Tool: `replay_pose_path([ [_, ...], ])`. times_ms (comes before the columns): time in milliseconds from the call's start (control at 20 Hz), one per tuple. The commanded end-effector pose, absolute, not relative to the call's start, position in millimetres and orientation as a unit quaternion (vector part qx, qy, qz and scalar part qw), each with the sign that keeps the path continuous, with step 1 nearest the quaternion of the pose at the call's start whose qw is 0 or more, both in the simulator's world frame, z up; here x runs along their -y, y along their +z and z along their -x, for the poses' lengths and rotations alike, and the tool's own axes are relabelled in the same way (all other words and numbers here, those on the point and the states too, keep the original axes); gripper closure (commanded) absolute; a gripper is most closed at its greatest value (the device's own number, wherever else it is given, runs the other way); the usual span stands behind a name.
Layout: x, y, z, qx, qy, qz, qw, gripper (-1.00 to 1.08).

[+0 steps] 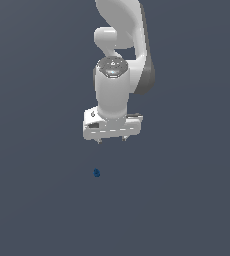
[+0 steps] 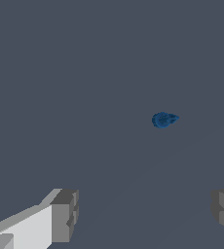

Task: Pick up the object and move it to a goal position.

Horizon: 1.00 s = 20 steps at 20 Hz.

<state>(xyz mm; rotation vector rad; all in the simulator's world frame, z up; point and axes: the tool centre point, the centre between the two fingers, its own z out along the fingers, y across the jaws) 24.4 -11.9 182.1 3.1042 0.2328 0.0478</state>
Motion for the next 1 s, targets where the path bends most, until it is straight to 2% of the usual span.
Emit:
replay_pose_path([
  [0, 14.5, 178.5, -28.3, -0.1, 0.014, -0.995, 0.015, -0.92],
  [950, 40.8, 142.6, -62.1, -0.331, 0.002, -0.944, 0.014, -0.92],
])
